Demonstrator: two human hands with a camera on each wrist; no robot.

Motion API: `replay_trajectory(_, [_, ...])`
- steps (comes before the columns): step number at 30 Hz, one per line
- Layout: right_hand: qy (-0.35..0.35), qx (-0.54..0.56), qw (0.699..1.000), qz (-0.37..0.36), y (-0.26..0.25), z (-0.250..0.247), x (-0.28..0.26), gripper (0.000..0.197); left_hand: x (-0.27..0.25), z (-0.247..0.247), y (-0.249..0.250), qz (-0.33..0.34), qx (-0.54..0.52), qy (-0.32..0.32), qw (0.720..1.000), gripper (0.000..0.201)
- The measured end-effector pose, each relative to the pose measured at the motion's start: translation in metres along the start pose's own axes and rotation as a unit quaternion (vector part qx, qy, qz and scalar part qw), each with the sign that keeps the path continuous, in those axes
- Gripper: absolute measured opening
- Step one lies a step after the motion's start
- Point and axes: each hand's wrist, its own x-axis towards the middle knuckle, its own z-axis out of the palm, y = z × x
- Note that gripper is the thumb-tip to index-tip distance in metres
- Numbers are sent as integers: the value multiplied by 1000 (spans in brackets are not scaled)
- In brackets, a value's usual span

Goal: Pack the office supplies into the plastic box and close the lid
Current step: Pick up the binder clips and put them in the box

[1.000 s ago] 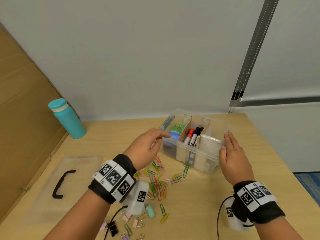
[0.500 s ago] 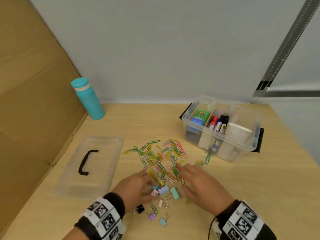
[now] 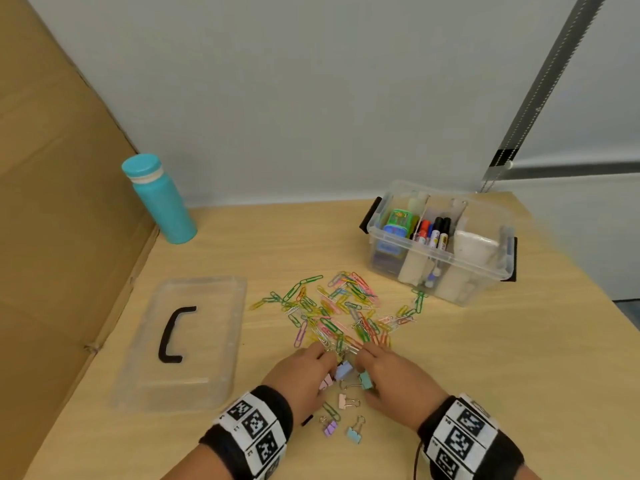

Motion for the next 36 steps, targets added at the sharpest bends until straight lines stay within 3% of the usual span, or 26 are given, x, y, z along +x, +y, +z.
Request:
replay_trajectory(3, [10, 157, 986, 63, 12, -5, -6, 39, -2, 0, -8, 15, -57, 30, 998, 28])
replay_trajectory(5, [18, 282, 954, 98, 24, -8, -11, 48, -5, -4, -17, 12, -125, 58, 990, 26])
replay_trajectory(7, [28, 405, 906, 117, 31, -11, -13, 42, -9, -10, -26, -2, -213, 82, 974, 24])
replay_trajectory(8, [36, 485, 865, 128, 32, -12, -13, 35, -10, -13, -30, -9, -253, 93, 963, 23])
replay_trajectory(10, [33, 663, 731, 155, 30, -13, -11, 24, -10, -17, -40, -20, -306, 105, 946, 20])
replay_trajectory(12, [26, 788, 600, 135, 29, -12, -10, 36, -8, -17, -50, -34, -346, 104, 932, 14])
replay_trajectory(13, [27, 817, 562, 122, 27, -12, -10, 39, -7, -17, -53, -42, -362, 103, 926, 10])
replay_trajectory(14, [27, 823, 556, 115, 25, -11, -9, 36, -6, -16, -56, -50, -368, 101, 923, 9])
replay_trajectory(15, [32, 806, 580, 116, 22, -10, -7, 27, -4, -16, -57, -54, -364, 99, 924, 11])
replay_trajectory(16, [43, 752, 646, 127, 17, -8, -5, 15, -2, -14, -57, -57, -350, 95, 930, 14])
replay_trajectory(18, [55, 546, 823, 146, 6, -5, 1, 12, 1, -13, -53, -59, -301, 80, 948, 15])
replay_trajectory(19, [59, 432, 888, 146, 2, -1, 5, 19, 2, -14, -49, -57, -269, 71, 959, 14])
replay_trajectory(21, [49, 262, 954, 140, -7, 4, 12, 30, 5, -13, -40, -44, -207, 65, 975, 10])
replay_trajectory(23, [26, 152, 979, 134, -15, 9, 19, 39, 7, -12, -33, -30, -152, 52, 987, 11])
replay_trajectory(26, [27, 72, 989, 128, -22, 14, 27, 41, 11, -13, -26, 3, -66, 23, 998, 23])
replay_trajectory(30, [34, 77, 988, 127, -23, 13, 26, 35, 15, -16, -21, 21, -10, -1, 1000, 30])
replay_trajectory(36, [21, 96, 988, 121, -16, 12, 22, 28, 16, -15, -18, 23, 8, -5, 1000, 24])
